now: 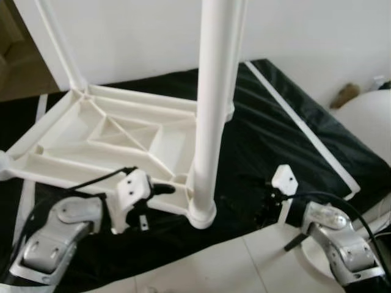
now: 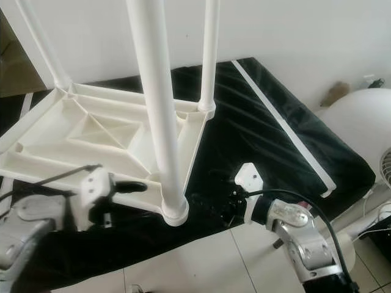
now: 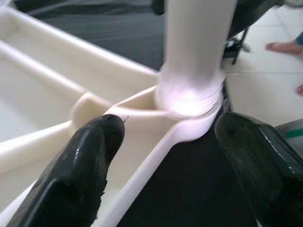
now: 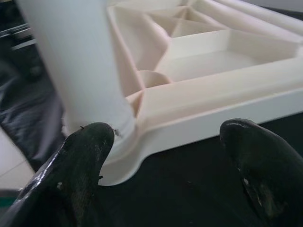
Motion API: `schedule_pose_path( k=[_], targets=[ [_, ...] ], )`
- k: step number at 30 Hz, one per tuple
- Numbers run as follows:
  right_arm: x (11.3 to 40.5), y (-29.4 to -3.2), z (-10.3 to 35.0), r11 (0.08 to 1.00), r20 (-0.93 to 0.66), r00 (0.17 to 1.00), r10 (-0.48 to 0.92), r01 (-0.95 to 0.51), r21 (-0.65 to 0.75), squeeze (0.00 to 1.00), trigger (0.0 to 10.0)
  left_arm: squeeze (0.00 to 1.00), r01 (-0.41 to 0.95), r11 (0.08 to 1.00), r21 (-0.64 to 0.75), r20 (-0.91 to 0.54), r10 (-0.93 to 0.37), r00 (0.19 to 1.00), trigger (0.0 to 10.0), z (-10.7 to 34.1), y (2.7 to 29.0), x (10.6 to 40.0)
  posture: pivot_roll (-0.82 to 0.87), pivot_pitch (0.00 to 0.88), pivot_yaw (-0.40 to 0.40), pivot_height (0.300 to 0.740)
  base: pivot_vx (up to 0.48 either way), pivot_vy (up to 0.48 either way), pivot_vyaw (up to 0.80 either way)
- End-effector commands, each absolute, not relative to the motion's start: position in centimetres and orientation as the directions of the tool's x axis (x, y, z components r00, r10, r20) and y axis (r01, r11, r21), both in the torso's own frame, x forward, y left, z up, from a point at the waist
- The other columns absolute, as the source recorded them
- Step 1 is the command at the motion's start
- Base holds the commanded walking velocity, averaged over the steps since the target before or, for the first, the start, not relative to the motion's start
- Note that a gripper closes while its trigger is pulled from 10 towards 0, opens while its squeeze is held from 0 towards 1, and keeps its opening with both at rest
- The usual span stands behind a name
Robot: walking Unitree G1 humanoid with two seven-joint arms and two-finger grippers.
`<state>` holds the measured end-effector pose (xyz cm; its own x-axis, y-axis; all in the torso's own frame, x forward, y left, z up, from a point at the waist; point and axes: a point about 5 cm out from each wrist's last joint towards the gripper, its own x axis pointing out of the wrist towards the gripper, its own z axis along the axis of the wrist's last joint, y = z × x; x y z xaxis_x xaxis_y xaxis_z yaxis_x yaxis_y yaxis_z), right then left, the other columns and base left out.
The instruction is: Building children table
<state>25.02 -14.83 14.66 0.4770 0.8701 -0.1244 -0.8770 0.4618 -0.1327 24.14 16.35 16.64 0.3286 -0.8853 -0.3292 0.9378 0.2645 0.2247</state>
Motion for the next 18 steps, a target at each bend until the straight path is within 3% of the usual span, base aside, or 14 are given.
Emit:
schedule_pose_path(
  k=[1,4,9,18],
  targets=[
    [24.5,-14.1,14.9,0.371,-0.149,0.387,0.910,-0.920,-0.126,0.00,10.0,0.00,0.927,0.269,0.260,-0.365,-0.862,0.352,10.0,17.1,17.8,24.5,0.00,0.045,-0.009,0.740,0.000,0.000,0.00],
    [24.2,-13.6,15.1,0.301,-0.166,0.317,0.934,-0.946,-0.118,0.00,10.0,0.00,0.907,0.319,0.276,-0.382,-0.829,0.408,10.0,17.4,19.3,25.0,0.01,0.037,-0.015,0.740,0.000,0.000,0.00],
    [24.3,-12.8,15.1,0.258,-0.167,0.276,0.946,-0.958,-0.122,0.00,10.0,0.00,0.874,0.368,0.318,-0.384,-0.793,0.473,10.0,17.4,20.6,25.7,0.01,0.032,-0.019,0.740,0.000,0.000,0.00],
    [25.8,-10.9,15.4,0.311,-0.123,0.333,0.935,-0.935,-0.169,0.00,10.0,0.00,0.851,0.404,0.334,-0.362,-0.779,0.512,10.0,17.1,20.4,26.3,0.02,0.031,-0.021,0.740,0.000,0.000,0.00]
  ],
)
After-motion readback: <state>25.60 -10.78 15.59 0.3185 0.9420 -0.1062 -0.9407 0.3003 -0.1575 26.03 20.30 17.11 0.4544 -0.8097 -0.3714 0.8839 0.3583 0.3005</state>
